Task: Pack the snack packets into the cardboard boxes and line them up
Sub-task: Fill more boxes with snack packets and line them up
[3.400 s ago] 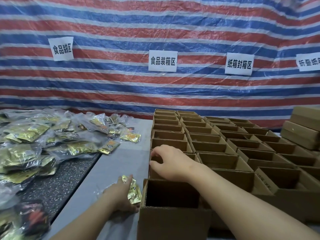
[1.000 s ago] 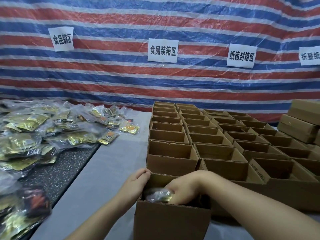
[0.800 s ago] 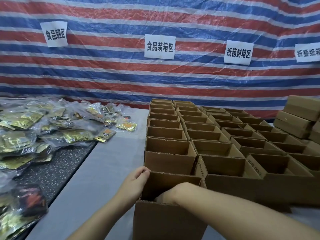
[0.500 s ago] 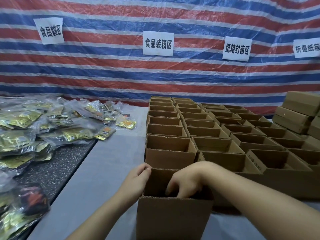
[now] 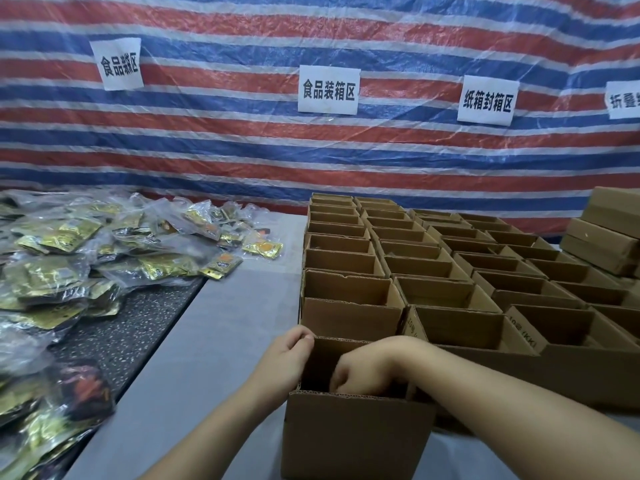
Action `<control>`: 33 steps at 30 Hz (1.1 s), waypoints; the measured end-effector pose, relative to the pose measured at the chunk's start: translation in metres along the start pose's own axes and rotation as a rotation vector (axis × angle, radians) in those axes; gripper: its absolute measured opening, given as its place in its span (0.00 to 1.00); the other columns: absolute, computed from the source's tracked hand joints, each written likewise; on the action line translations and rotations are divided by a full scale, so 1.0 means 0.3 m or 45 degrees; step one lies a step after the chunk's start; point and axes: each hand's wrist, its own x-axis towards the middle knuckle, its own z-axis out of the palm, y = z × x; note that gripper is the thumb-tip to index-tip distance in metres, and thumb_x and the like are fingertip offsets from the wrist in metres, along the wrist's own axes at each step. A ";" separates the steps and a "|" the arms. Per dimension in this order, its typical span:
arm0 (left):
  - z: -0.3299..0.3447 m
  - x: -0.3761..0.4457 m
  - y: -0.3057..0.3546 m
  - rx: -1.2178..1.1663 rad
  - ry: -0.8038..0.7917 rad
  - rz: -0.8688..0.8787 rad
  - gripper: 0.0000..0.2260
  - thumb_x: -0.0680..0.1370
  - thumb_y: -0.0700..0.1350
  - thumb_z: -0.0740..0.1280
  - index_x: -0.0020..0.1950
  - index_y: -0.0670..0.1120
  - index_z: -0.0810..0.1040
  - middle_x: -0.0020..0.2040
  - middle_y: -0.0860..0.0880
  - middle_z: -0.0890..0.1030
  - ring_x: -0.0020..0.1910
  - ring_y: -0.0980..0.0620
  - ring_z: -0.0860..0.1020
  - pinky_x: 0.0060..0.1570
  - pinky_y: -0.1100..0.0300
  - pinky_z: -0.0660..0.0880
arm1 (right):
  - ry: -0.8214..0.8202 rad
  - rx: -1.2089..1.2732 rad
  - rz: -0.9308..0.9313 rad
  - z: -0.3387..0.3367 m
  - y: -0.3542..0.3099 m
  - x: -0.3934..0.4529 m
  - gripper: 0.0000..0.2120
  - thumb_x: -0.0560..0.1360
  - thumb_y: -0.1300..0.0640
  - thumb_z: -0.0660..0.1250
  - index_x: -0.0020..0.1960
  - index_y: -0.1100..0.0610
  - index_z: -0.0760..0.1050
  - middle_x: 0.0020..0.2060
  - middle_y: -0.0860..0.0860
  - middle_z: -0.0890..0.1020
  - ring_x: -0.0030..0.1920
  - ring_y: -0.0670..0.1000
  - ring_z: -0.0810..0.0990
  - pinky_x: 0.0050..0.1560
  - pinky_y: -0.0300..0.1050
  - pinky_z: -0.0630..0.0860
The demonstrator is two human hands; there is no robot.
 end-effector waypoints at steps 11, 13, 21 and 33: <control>-0.008 -0.003 0.003 0.012 0.008 0.016 0.11 0.83 0.42 0.58 0.47 0.40 0.76 0.40 0.46 0.76 0.42 0.51 0.73 0.41 0.58 0.69 | 0.116 0.012 -0.140 -0.001 -0.070 -0.056 0.15 0.85 0.48 0.58 0.63 0.54 0.77 0.54 0.54 0.82 0.51 0.51 0.81 0.50 0.43 0.74; -0.008 -0.003 -0.003 -0.013 -0.011 0.013 0.11 0.83 0.42 0.58 0.46 0.39 0.76 0.39 0.46 0.75 0.40 0.51 0.72 0.40 0.58 0.67 | 0.465 0.040 -0.270 -0.025 -0.035 -0.113 0.12 0.83 0.45 0.60 0.50 0.49 0.79 0.42 0.47 0.83 0.39 0.44 0.82 0.38 0.40 0.77; -0.012 0.009 -0.029 -0.017 -0.061 -0.001 0.12 0.84 0.49 0.56 0.46 0.48 0.76 0.41 0.49 0.76 0.43 0.55 0.76 0.40 0.66 0.72 | 1.003 -0.222 -0.048 0.064 0.046 -0.054 0.18 0.82 0.37 0.56 0.63 0.46 0.74 0.51 0.43 0.80 0.49 0.42 0.79 0.49 0.40 0.78; -0.650 0.019 -0.201 1.469 0.547 -0.536 0.30 0.80 0.63 0.55 0.72 0.41 0.64 0.66 0.38 0.73 0.64 0.38 0.72 0.59 0.46 0.71 | 1.218 -0.095 -0.018 0.055 0.055 -0.010 0.18 0.81 0.37 0.53 0.53 0.46 0.76 0.42 0.43 0.78 0.41 0.41 0.76 0.38 0.36 0.72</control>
